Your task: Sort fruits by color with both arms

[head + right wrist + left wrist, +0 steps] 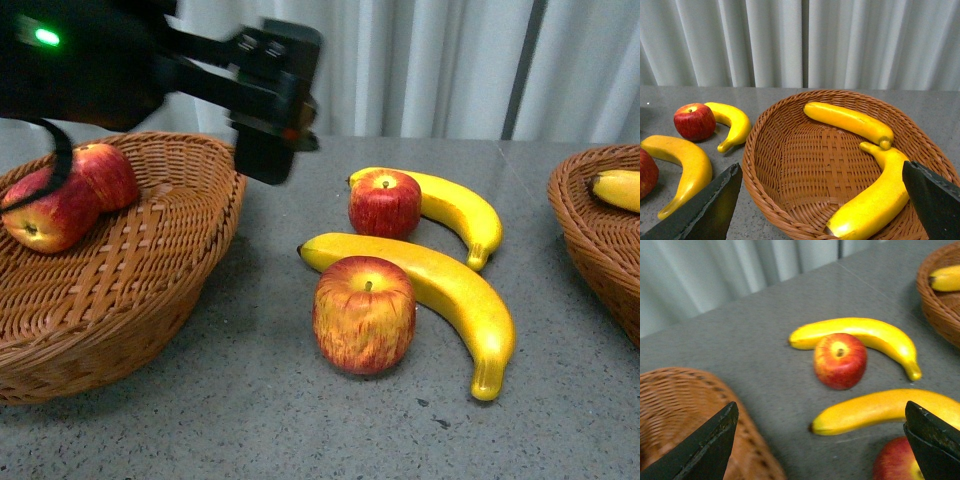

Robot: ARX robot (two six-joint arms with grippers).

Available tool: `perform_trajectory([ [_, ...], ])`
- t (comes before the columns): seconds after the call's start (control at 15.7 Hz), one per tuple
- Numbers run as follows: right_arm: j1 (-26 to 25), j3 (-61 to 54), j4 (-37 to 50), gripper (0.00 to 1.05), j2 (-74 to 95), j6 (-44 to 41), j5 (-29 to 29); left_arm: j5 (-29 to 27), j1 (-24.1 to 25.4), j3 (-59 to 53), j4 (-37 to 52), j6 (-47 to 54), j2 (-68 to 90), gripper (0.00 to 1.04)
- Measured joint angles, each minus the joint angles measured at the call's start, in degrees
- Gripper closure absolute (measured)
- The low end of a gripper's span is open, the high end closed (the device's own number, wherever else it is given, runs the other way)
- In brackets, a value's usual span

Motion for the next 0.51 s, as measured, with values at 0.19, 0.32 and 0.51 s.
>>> perform_trajectory([
  [0.19,0.00,0.00,0.00,0.07,0.00,-0.02,0.00,3.87,-6.38,3.82,0.46,-3.45,7.78,0.07],
  [0.32,0.00,0.00,0.00,0.07,0.00,0.00,0.00,3.93,-8.87,3.93,-0.28,-5.38,10.67,0.07],
  [0.51,0.00,0.00,0.00,0.07,0.00,0.00,0.00,2.64,-10.34,3.91,-1.73,-6.29,13.09,0.07],
])
